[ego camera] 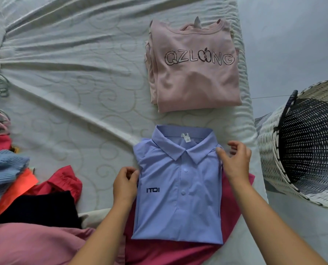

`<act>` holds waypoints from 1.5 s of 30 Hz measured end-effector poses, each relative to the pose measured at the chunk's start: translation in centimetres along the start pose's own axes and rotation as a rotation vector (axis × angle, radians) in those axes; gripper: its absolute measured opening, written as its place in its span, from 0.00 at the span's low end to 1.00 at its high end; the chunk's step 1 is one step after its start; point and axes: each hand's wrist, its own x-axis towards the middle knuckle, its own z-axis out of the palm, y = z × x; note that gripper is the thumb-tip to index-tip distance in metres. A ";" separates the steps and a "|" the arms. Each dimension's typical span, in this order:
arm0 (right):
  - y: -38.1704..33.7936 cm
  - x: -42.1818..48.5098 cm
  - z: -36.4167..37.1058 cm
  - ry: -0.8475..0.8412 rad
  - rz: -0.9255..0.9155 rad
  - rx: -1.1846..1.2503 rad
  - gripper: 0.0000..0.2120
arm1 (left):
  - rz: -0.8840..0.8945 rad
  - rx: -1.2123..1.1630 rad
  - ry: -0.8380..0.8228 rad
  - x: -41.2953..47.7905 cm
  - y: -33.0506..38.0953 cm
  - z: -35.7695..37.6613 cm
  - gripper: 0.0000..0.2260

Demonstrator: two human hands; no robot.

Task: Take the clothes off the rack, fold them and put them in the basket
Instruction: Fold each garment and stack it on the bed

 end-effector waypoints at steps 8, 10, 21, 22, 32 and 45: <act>-0.3 -0.5 0.5 -0.163 -0.001 0.087 0.07 | 0.166 0.089 0.045 3.1 4.3 0.9 0.02; -0.1 -0.4 0.6 -0.171 -0.031 0.124 0.10 | 0.207 -0.069 -0.016 3.5 4.9 0.7 0.04; 1.5 -2.6 0.5 -0.098 0.175 0.110 0.15 | -0.105 -0.158 -0.088 1.1 2.1 -0.4 0.11; 1.8 -3.0 0.5 -0.098 0.197 0.101 0.15 | -0.089 -0.085 -0.158 0.1 1.8 -0.1 0.11; 2.1 -6.2 -1.1 -0.479 0.396 0.318 0.08 | -0.302 -0.374 -0.403 -2.0 1.3 -0.8 0.07; -3.9 -5.9 -6.0 -0.633 0.270 0.677 0.37 | -0.118 -0.544 -0.484 -6.3 8.4 -4.2 0.07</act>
